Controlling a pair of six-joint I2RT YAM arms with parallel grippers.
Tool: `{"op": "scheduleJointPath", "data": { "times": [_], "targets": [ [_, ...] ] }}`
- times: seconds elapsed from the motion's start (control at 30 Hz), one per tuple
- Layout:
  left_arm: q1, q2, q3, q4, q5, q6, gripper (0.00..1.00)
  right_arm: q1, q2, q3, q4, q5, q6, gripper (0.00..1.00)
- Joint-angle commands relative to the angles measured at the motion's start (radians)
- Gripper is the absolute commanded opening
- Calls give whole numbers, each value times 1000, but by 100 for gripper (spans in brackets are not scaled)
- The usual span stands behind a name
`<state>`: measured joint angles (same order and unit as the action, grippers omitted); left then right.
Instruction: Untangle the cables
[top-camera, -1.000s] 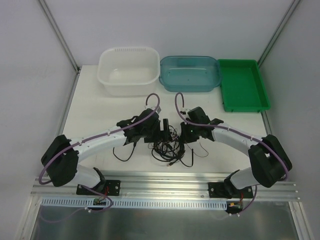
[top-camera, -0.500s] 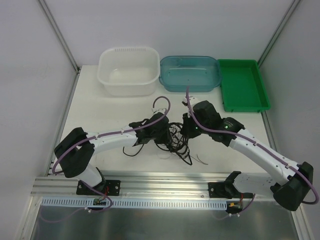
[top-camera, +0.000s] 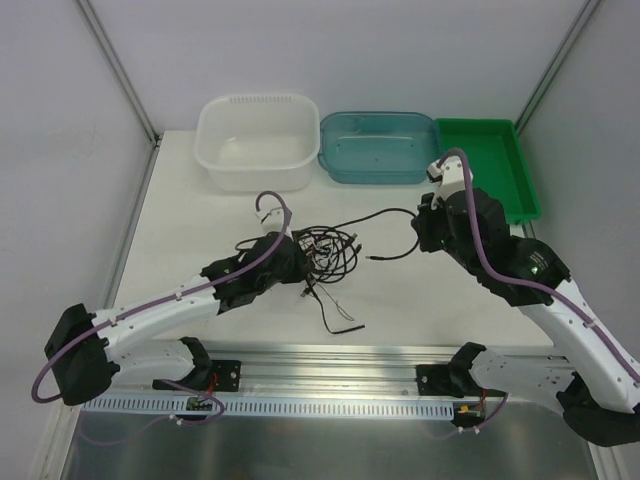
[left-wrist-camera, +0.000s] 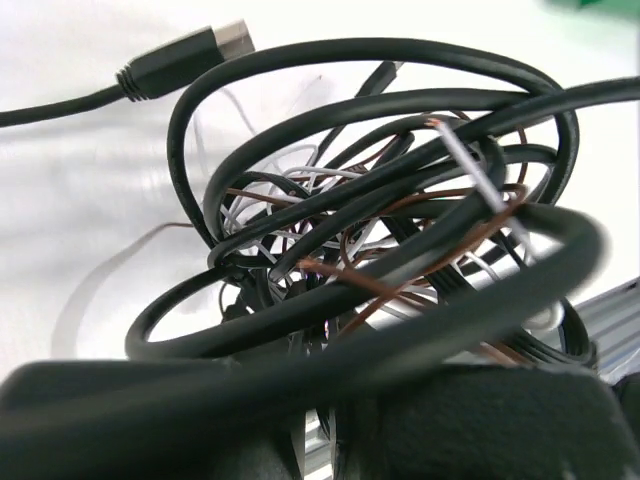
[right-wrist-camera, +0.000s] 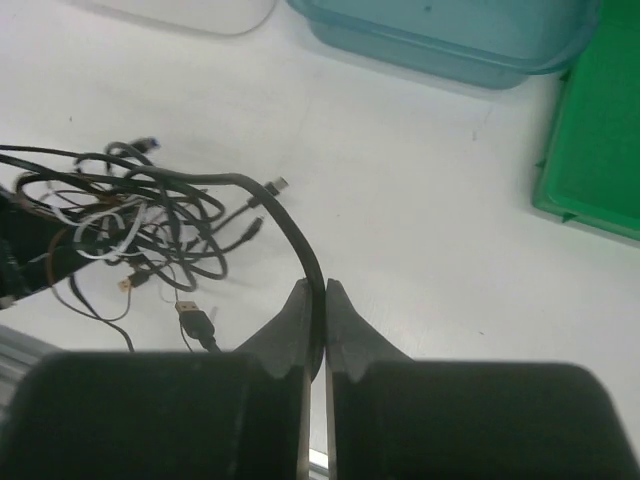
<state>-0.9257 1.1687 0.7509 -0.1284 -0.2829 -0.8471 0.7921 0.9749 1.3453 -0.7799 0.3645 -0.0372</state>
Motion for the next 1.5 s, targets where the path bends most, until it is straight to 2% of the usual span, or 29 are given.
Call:
{"op": "scheduleJointPath", "data": {
  "times": [0.0, 0.13, 0.2, 0.3, 0.4, 0.53, 0.67, 0.73, 0.8, 0.87, 0.9, 0.97, 1.0, 1.03, 1.13, 1.27, 1.47],
  "targets": [
    [68, -104, -34, -158, -176, 59, 0, -37, -56, 77, 19, 188, -47, 1],
    [180, -217, -79, -229, -147, 83, 0, -106, -61, 161, -8, 192, -70, 1],
    [243, -297, -97, -249, -131, 89, 0, -141, -76, 173, -16, 241, -67, 1],
    [251, -388, -81, -254, -76, 175, 0, -203, -74, 138, -34, 200, -47, 1],
    [252, -458, -44, -319, -116, 213, 0, -241, -58, 72, -100, 156, 5, 1],
    [281, -509, -1, -422, -193, 241, 0, -266, -102, -95, -93, 154, 63, 1],
    [338, -529, 33, -464, -199, 270, 0, -397, -94, -222, -137, 134, 102, 1],
    [355, -531, 38, -490, -255, 284, 0, -431, -81, -287, -154, 107, 123, 1],
    [384, -514, 25, -502, -269, 298, 0, -461, -76, -366, -144, 10, 129, 1],
    [389, -476, 22, -499, -199, 309, 0, -458, -59, -409, -119, -112, 123, 6],
    [390, -459, 22, -485, -76, 331, 0, -456, -55, -443, -107, -158, 119, 7],
    [387, -413, 8, -407, 35, 364, 0, -427, -51, -474, -55, -267, 114, 18],
    [386, -397, -8, -378, 89, 382, 0, -410, -47, -482, -45, -295, 108, 38],
    [383, -376, -18, -317, 184, 390, 0, -393, -39, -479, -38, -324, 90, 47],
    [346, -345, -44, -225, 333, 413, 0, -291, -8, -434, -15, -355, 51, 59],
    [242, -278, -22, -188, 314, 445, 0, -170, 37, -361, 115, -446, 16, 61],
    [168, -283, -2, -180, 317, 422, 0, -100, 217, -299, 361, -585, -6, 60]
  ]
}}
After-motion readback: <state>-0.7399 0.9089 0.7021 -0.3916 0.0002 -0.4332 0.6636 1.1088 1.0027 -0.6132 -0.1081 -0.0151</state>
